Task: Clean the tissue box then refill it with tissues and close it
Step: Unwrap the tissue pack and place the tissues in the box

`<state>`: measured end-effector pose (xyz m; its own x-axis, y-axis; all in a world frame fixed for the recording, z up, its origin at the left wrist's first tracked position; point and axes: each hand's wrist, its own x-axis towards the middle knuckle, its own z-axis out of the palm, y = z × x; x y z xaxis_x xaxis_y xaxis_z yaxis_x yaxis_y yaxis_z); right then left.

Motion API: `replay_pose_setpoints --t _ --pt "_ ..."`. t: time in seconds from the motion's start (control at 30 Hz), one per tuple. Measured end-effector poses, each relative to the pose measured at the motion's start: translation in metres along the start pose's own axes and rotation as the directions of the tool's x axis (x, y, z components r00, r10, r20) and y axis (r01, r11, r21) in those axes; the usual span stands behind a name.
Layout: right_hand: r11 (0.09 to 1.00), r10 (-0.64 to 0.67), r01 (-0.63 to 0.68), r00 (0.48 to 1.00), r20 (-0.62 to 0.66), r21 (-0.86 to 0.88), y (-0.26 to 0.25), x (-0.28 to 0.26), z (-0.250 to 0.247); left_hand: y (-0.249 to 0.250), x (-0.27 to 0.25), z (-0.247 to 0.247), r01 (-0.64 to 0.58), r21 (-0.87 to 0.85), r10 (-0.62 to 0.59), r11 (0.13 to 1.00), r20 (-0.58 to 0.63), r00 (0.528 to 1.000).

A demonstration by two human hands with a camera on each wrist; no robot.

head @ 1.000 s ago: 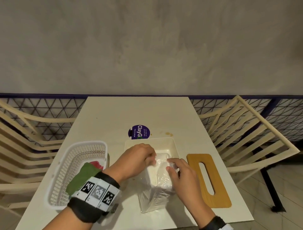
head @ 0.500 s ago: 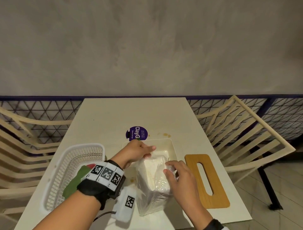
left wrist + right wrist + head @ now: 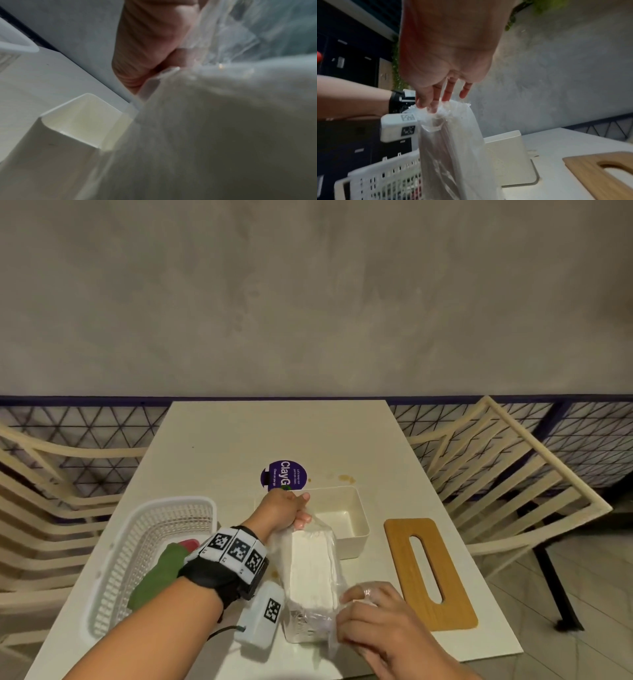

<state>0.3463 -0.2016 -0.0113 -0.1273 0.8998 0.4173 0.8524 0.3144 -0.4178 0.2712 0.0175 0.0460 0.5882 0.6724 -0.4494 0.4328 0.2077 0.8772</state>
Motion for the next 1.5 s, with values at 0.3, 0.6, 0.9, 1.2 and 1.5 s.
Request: replay_pose_setpoints --t 0.3,0.6,0.9,1.2,1.5 --pt "0.824 0.544 -0.477 0.818 -0.189 0.305 -0.018 0.030 0.001 -0.003 -0.050 -0.027 -0.129 0.688 0.102 0.714 0.079 0.992" --pt "0.813 0.580 -0.582 0.810 0.091 -0.005 -0.021 0.025 0.008 -0.057 -0.038 -0.026 0.159 -0.444 -0.162 0.882 0.031 0.986" --pt "0.609 0.746 -0.653 0.664 -0.047 0.450 0.002 0.038 -0.006 -0.047 -0.049 -0.008 -0.050 -0.178 0.055 0.983 0.026 0.998" --pt "0.330 0.868 -0.736 0.483 0.116 0.591 0.042 0.091 -0.015 -0.043 -0.038 0.013 -0.037 -0.329 -0.017 0.944 -0.159 0.987" --pt "-0.118 0.809 -0.634 0.385 0.444 0.764 0.055 0.090 -0.043 -0.044 -0.038 0.002 -0.028 -0.309 0.004 0.951 -0.079 0.997"
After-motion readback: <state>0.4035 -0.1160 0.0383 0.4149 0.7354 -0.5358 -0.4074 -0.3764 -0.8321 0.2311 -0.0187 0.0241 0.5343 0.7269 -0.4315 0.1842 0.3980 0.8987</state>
